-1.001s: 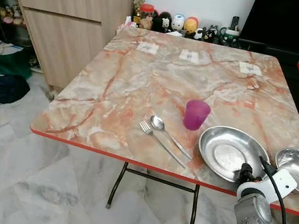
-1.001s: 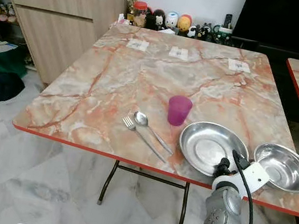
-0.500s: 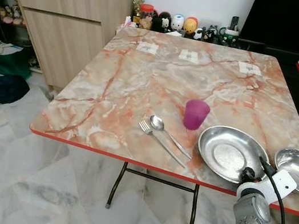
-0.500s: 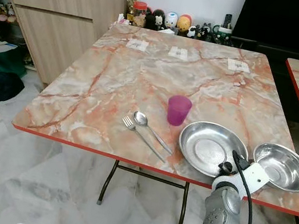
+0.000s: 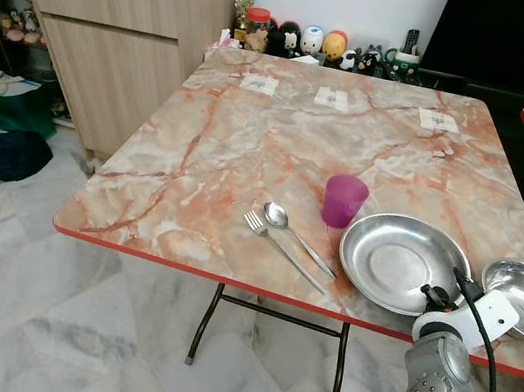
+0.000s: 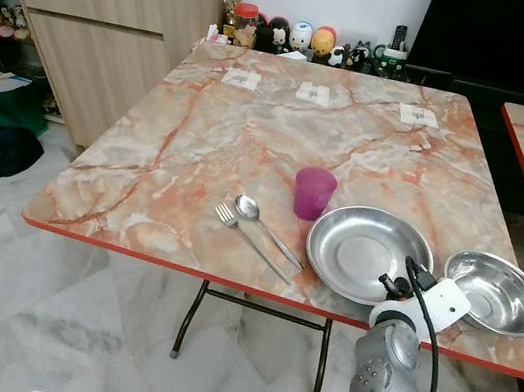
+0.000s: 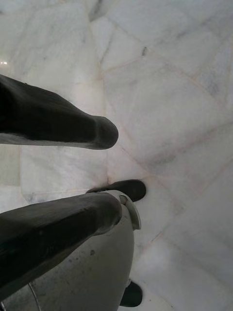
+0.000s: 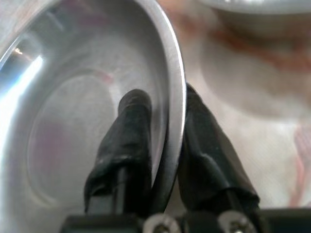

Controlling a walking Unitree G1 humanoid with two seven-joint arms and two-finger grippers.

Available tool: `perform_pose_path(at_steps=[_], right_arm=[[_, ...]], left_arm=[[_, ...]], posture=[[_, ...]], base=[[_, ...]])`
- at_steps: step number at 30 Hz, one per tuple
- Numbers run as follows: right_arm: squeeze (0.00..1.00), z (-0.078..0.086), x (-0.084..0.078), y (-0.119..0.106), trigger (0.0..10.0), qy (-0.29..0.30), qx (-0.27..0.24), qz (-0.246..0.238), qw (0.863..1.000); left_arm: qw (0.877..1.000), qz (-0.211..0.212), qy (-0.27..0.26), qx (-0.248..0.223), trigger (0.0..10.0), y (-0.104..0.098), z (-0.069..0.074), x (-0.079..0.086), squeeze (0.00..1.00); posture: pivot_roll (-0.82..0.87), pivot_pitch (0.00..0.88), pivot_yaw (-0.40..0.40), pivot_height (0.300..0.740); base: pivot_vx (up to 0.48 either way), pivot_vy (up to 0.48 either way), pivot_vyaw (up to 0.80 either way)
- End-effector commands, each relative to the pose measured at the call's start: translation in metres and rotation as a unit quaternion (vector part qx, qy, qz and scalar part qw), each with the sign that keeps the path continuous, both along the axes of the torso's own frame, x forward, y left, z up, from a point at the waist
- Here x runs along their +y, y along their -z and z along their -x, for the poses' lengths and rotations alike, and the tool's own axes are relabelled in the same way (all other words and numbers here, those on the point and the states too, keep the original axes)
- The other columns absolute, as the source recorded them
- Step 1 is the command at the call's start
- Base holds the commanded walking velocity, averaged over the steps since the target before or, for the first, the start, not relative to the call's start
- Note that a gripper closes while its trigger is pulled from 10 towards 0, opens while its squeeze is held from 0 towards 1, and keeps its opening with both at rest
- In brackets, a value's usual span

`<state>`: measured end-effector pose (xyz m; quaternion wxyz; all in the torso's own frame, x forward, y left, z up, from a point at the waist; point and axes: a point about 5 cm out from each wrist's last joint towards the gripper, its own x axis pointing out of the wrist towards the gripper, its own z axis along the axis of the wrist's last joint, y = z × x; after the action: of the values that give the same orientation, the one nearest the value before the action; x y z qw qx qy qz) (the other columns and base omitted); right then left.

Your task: Setting the table

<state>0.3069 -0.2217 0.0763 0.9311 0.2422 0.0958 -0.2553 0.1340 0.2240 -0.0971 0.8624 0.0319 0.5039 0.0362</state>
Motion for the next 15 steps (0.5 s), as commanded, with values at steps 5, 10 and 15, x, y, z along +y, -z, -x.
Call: perform_pose_path(at_steps=[5,10,15], right_arm=[[0.0,0.001,0.001,-0.024,0.0,0.011,-0.064,0.083,0.994],[0.0,0.003,0.003,-0.043,0.0,0.016,-0.113,0.135,0.984],[0.0,0.014,-0.001,-0.057,0.0,0.049,-0.144,0.188,0.97]], left_arm=[[1.0,0.004,-0.005,0.004,10.0,0.001,0.002,0.001,0.0],[1.0,0.005,-0.006,0.001,10.0,0.0,0.002,0.0,0.0],[1.0,0.012,-0.012,-0.007,10.0,0.0,0.001,0.0,0.0]], posture=[[-0.07,0.0,0.015,0.74],[-0.08,0.0,0.014,0.74],[-0.08,0.0,0.013,0.74]], base=[[0.0,0.0,0.0],[0.0,0.0,0.0],[0.0,0.0,0.0]])
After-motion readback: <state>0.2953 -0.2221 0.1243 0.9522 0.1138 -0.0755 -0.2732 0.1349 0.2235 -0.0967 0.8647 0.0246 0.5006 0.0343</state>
